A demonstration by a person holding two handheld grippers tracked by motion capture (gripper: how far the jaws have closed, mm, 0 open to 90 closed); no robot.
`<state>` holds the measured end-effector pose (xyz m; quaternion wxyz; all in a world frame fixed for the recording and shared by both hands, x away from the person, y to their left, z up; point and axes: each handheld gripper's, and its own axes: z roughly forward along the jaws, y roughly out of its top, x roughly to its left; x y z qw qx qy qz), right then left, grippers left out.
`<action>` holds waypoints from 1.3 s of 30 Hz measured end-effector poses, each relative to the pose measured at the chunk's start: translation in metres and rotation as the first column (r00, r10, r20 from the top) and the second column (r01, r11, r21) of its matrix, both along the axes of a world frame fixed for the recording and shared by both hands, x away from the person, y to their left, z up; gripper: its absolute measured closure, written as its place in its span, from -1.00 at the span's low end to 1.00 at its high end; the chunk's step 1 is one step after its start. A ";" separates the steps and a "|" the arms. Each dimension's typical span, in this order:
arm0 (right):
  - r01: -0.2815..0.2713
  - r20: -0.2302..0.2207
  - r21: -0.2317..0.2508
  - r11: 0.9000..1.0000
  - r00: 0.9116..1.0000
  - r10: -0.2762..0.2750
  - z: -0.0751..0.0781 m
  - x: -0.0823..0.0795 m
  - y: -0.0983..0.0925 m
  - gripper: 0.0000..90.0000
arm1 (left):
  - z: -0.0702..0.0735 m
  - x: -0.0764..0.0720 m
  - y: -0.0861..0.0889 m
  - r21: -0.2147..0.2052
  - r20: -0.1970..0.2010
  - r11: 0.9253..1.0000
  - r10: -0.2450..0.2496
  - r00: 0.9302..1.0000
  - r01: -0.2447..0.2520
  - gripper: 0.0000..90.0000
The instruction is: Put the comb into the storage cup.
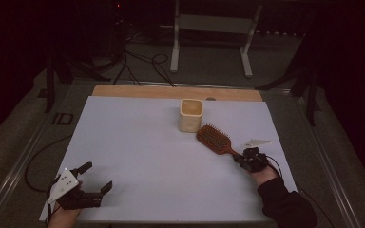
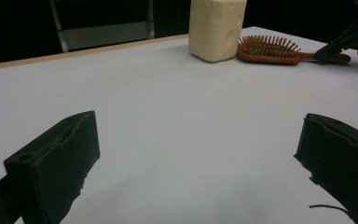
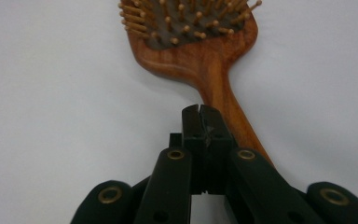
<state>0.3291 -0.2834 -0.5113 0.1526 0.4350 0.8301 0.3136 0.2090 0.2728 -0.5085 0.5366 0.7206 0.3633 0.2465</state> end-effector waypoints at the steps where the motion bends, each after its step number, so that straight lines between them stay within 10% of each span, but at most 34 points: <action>1: -0.017 0.010 0.004 1.000 1.000 0.017 0.003 -0.001 -0.001 1.00 | 0.000 0.000 0.000 0.002 0.001 1.000 -0.001 1.000 0.001 -1.00; 21: -0.152 0.006 -0.074 0.986 0.988 0.153 0.039 0.003 -0.013 0.76 | 0.000 0.000 0.000 -0.001 0.001 1.000 -0.004 1.000 0.004 -1.00; 39: -0.227 -0.082 -0.069 0.971 0.972 0.222 0.042 0.025 -0.015 -0.58 | 0.000 0.000 0.000 0.002 -0.002 1.000 -0.001 1.000 0.001 -1.00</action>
